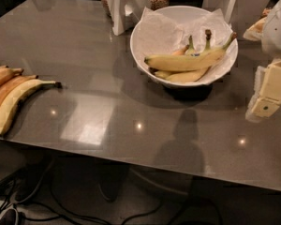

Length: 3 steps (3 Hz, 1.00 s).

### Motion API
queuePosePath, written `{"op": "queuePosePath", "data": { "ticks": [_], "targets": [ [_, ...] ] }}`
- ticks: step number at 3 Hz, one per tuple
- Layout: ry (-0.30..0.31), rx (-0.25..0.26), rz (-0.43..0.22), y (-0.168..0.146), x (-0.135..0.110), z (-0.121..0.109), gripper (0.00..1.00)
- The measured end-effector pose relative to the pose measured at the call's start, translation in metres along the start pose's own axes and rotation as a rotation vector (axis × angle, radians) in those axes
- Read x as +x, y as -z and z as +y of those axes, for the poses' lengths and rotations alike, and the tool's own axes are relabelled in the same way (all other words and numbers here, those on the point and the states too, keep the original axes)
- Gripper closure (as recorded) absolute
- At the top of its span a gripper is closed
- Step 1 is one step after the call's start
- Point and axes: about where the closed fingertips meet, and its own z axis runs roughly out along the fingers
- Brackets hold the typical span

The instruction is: Pick banana from white bowl

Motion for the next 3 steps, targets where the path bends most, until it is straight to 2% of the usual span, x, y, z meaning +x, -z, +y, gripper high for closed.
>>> {"op": "queuePosePath", "data": {
  "ticks": [1, 2, 3],
  "targets": [
    [0.0, 0.0, 0.0, 0.0, 0.0, 0.0, 0.0],
    [0.007, 0.025, -0.012, 0.001, -0.004, -0.004, 0.0],
    [0.044, 0.086, -0.055, -0.002, -0.017, -0.022, 0.0]
  ]
}}
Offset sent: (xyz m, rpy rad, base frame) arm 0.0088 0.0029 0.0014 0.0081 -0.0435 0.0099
